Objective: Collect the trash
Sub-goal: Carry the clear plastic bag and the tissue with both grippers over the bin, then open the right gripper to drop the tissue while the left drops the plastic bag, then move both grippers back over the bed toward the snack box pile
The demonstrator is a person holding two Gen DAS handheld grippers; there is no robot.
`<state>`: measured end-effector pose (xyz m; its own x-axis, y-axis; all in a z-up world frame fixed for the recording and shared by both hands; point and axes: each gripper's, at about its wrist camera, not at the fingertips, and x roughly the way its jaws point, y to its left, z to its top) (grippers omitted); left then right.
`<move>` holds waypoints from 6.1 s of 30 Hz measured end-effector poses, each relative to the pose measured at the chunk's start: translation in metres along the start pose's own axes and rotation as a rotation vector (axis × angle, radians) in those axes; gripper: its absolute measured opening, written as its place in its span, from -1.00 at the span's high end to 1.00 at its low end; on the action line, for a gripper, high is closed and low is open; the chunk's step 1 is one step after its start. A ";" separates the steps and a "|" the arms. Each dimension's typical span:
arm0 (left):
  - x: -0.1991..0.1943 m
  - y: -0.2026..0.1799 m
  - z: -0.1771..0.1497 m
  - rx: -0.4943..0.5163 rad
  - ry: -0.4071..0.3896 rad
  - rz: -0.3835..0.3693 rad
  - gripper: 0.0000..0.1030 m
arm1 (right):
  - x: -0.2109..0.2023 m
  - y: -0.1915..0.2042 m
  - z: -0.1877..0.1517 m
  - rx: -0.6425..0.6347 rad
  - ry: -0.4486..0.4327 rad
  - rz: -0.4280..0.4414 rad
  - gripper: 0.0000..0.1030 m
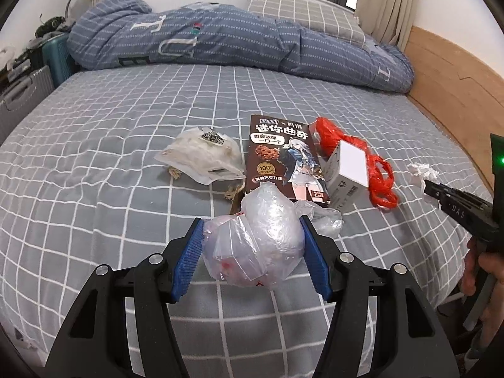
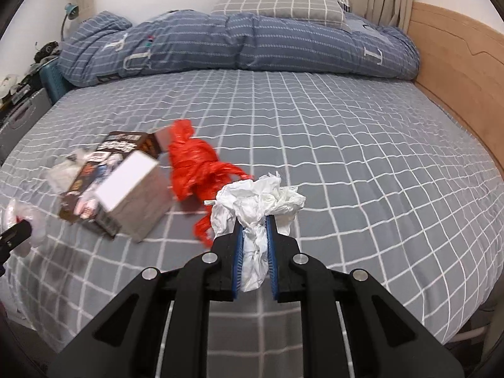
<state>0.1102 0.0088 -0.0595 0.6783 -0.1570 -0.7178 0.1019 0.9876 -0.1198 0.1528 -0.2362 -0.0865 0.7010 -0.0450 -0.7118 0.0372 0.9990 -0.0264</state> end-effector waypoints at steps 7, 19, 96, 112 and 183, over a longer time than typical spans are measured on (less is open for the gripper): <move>-0.034 0.002 -0.010 -0.005 -0.046 -0.014 -0.15 | -0.029 0.026 -0.015 -0.031 -0.023 0.018 0.74; -0.068 0.001 -0.030 -0.036 -0.056 -0.039 -0.15 | -0.065 0.051 -0.040 -0.047 -0.037 0.051 0.74; -0.039 0.040 -0.275 -0.140 0.383 0.081 -0.15 | -0.055 0.133 -0.290 -0.104 0.451 0.137 0.70; -0.033 0.065 -0.281 -0.196 0.397 0.083 -0.15 | -0.035 0.163 -0.300 -0.186 0.461 0.168 -0.35; -0.088 -0.009 -0.136 -0.035 0.026 0.051 -0.89 | -0.152 0.065 -0.142 -0.066 -0.122 0.041 -0.85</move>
<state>-0.0494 0.0128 -0.0881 0.6627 -0.1067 -0.7412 0.0417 0.9935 -0.1058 -0.0522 -0.1630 -0.0800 0.7825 -0.0004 -0.6226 -0.0373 0.9982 -0.0475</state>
